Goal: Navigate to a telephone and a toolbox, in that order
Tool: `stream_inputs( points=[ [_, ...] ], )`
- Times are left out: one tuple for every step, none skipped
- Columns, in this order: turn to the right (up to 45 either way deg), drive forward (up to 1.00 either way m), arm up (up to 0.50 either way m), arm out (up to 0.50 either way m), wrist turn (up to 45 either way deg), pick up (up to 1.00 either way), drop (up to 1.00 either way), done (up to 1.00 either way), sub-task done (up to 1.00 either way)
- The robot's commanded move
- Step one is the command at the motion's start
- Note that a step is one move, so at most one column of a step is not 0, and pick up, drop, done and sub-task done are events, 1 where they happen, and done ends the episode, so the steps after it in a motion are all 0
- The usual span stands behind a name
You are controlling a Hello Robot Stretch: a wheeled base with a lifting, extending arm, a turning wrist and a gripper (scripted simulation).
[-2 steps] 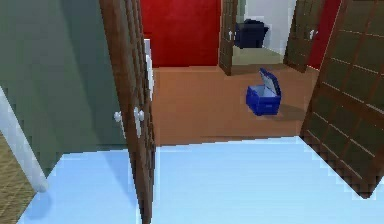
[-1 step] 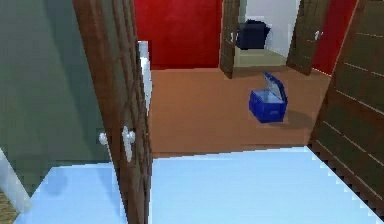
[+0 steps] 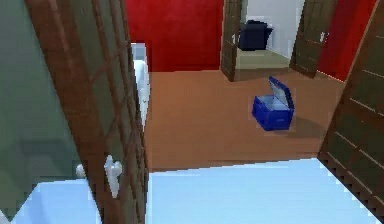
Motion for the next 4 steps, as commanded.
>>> stream_inputs(
  points=[
    [36.0, 0.0, 0.0, 0.0, 0.0, 0.0, 0.0, 0.0, 0.0],
    [0.0, 0.4, 0.0, 0.0, 0.0, 0.0, 0.0, 0.0, 0.0],
    [-36.0, 0.0, 0.0, 0.0, 0.0, 0.0, 0.0, 0.0, 0.0],
    [-3.0, 0.0, 0.0, 0.0, 0.0, 0.0, 0.0, 0.0, 0.0]
  ],
)
